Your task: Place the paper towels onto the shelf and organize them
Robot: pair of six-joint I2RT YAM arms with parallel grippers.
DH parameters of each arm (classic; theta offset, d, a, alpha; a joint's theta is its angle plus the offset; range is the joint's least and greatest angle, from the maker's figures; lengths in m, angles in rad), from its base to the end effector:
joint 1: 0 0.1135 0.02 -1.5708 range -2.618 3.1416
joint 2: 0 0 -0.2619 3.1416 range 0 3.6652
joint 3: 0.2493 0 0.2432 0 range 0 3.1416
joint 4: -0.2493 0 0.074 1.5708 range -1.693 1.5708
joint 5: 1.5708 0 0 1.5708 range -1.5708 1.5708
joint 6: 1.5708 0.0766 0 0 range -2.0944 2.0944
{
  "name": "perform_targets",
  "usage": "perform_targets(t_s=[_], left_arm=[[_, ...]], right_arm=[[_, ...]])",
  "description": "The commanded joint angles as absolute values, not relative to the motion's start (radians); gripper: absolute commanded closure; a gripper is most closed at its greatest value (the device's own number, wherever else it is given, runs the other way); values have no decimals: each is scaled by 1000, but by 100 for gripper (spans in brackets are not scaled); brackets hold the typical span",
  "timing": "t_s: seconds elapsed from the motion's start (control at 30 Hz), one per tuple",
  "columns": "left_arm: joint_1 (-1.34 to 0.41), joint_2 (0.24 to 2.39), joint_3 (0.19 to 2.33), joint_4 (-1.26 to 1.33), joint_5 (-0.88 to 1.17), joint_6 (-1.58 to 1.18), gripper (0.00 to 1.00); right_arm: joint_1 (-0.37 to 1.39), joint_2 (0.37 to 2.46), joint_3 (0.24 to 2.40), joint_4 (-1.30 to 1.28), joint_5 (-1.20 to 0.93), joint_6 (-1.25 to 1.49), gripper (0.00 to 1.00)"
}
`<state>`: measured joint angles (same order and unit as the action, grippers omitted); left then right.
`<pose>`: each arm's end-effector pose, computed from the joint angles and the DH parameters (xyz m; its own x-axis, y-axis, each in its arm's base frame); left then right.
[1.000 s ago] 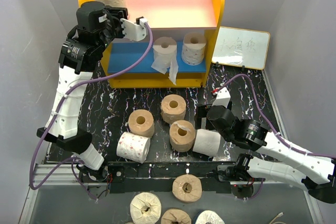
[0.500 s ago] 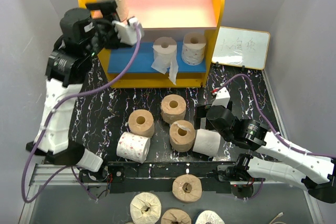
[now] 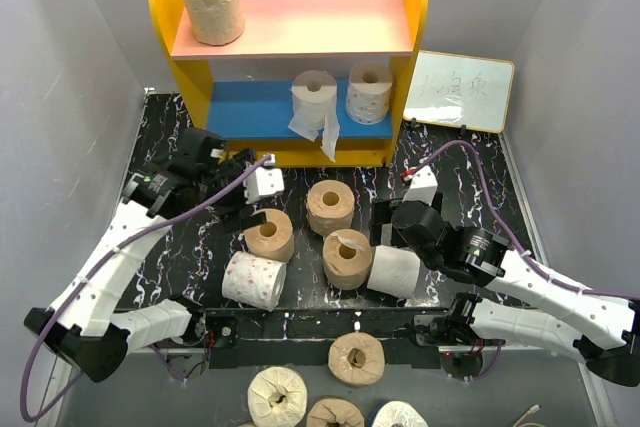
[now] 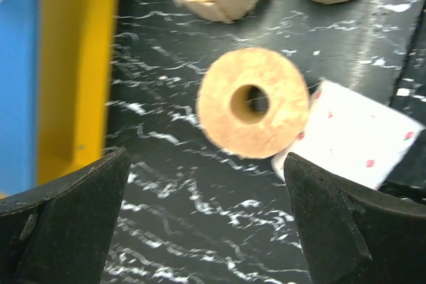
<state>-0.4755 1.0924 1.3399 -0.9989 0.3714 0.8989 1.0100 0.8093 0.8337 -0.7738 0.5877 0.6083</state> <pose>0.1824 -0.1252 0.3627 0.1406 0.7479 -0.6488 0.8873 0.1955 0.4177 0.1287 0.1250 0.2750 -0.5767 -0.0240 -0.8166 -0.1941 0.9750 0.1084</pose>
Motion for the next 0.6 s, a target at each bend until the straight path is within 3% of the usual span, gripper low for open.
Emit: perform_targets(t_s=[0.0, 0.3, 0.57], left_arm=[[-566, 1111, 1272, -979, 419, 790, 1], [-654, 1126, 1133, -978, 419, 777, 4], [-671, 1114, 993, -796, 306, 699, 17]], right_arm=[[1010, 824, 834, -736, 635, 625, 2], [1010, 860, 839, -747, 645, 629, 2], [1011, 876, 841, -749, 644, 629, 2]])
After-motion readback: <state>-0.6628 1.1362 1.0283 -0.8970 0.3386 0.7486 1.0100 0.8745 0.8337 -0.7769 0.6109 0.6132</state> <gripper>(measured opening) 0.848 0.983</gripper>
